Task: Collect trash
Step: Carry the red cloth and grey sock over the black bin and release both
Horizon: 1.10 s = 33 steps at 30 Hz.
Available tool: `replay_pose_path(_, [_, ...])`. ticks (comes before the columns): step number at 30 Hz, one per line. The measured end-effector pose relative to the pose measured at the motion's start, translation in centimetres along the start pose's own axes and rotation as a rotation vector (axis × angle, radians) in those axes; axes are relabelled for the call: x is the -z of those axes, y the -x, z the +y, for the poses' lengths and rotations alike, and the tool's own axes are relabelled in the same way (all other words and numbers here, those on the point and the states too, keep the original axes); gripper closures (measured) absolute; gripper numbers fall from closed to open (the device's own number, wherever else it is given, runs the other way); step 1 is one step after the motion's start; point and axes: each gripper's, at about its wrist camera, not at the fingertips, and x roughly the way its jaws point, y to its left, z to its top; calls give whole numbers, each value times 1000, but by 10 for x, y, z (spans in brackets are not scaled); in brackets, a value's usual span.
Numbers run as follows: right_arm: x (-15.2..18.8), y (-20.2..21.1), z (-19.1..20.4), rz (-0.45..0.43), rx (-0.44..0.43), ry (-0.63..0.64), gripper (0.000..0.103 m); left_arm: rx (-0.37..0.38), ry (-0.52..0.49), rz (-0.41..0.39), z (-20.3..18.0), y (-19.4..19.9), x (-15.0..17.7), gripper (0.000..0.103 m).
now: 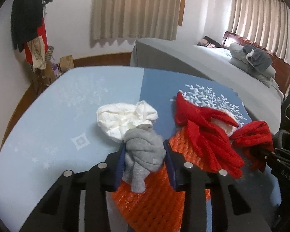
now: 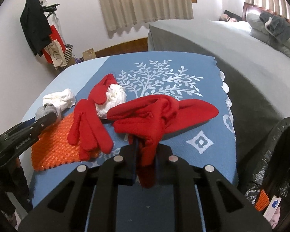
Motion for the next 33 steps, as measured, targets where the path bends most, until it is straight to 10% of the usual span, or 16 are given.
replay_pose_path(33, [-9,88,-20,-156,11,-8,90,150,-83,-178,-82,74,-28,66])
